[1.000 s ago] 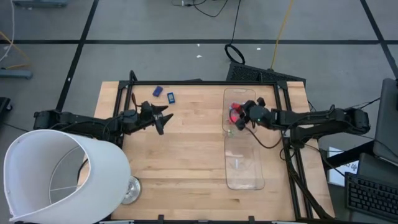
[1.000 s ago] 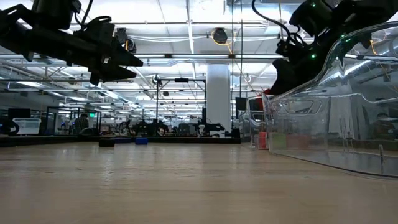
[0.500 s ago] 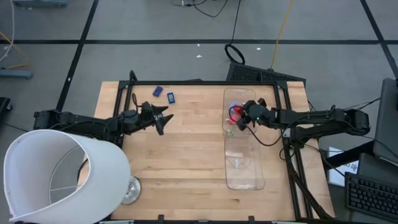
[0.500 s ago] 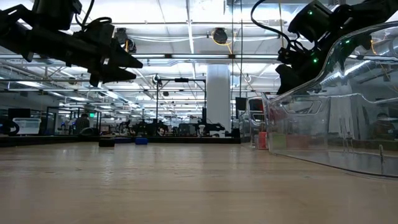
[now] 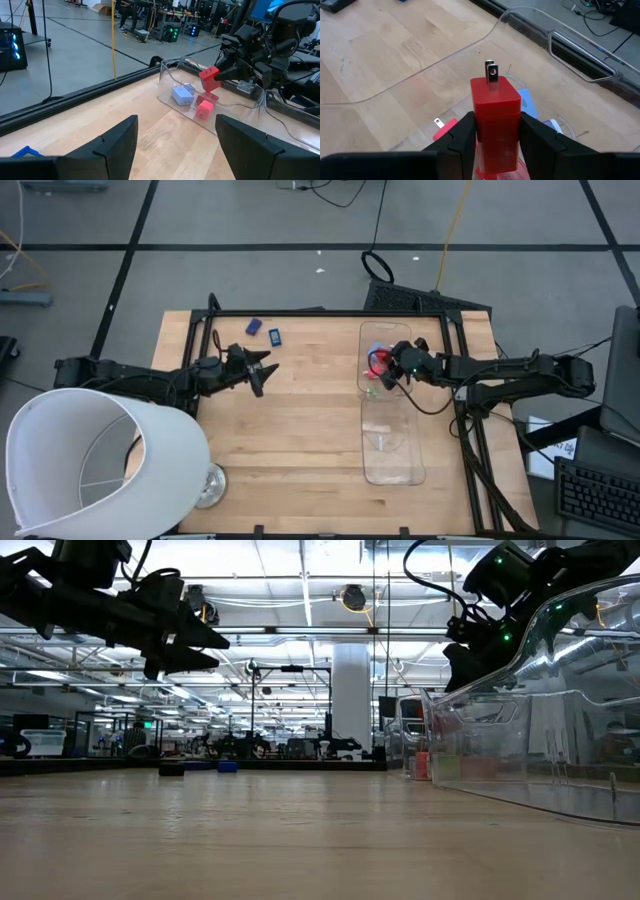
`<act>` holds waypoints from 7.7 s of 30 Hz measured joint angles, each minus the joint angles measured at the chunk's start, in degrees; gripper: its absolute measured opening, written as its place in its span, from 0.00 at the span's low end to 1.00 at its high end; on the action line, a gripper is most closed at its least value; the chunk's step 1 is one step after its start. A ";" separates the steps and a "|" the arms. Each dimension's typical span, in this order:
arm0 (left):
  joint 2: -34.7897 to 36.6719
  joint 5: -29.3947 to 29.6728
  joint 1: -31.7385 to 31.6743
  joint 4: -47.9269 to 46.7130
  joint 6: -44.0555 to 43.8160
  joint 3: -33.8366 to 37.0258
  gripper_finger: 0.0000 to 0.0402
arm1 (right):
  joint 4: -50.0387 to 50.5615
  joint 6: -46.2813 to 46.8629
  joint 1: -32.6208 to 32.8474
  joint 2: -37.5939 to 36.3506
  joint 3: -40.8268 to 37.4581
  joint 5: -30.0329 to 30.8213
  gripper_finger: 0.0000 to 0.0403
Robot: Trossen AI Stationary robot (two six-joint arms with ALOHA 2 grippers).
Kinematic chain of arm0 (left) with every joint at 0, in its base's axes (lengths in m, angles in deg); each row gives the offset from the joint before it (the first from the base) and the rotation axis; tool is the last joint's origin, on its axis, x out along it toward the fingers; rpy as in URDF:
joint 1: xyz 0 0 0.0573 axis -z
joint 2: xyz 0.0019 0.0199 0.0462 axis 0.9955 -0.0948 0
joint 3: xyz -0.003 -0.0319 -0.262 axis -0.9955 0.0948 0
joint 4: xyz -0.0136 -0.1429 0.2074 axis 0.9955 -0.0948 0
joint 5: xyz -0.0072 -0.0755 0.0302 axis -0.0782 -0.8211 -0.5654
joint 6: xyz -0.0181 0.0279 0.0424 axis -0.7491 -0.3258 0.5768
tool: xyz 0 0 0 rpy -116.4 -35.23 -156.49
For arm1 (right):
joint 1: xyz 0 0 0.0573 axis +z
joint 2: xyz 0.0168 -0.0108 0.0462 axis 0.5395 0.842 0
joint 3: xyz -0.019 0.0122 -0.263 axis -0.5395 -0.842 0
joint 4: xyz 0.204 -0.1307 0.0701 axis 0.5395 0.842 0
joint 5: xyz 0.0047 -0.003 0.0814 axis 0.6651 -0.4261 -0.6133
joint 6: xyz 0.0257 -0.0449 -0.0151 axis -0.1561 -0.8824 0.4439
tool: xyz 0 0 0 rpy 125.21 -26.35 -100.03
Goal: Pick & Place Office items
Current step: Put the red charger adapter into the top transparent bin, then put the black digital clock into the bottom transparent bin
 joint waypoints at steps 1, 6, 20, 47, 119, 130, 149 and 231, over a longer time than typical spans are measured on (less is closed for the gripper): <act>0.00 0.00 0.00 0.00 0.00 0.00 0.67 | -0.01 -0.01 0.00 0.00 0.00 0.00 0.29; 0.00 0.00 0.00 -0.02 0.02 0.00 0.67 | -0.01 -0.01 0.00 0.00 0.02 -0.01 0.32; 0.00 0.00 0.00 -0.09 0.05 0.00 0.67 | -1.88 1.06 0.00 0.06 0.07 0.02 0.42; 0.02 -4.27 0.09 -9.49 0.37 -0.02 0.67 | -19.71 -10.81 5.20 0.11 0.07 -4.46 0.40; -22.26 -13.19 -13.33 -20.17 3.31 -0.26 0.67 | -21.39 -11.03 5.64 0.11 0.04 -7.56 0.39; -22.23 -8.79 -9.97 -23.64 5.87 -0.26 0.67 | -21.41 -11.00 5.66 0.11 0.04 -7.69 0.39; -22.34 -7.95 -8.15 -22.90 2.21 -0.04 0.42 | -21.47 -10.35 5.66 0.11 0.02 -7.73 0.39; -23.33 -31.63 7.18 -4.28 -11.54 -19.04 0.38 | -59.98 -50.67 20.41 35.63 13.40 -13.65 0.60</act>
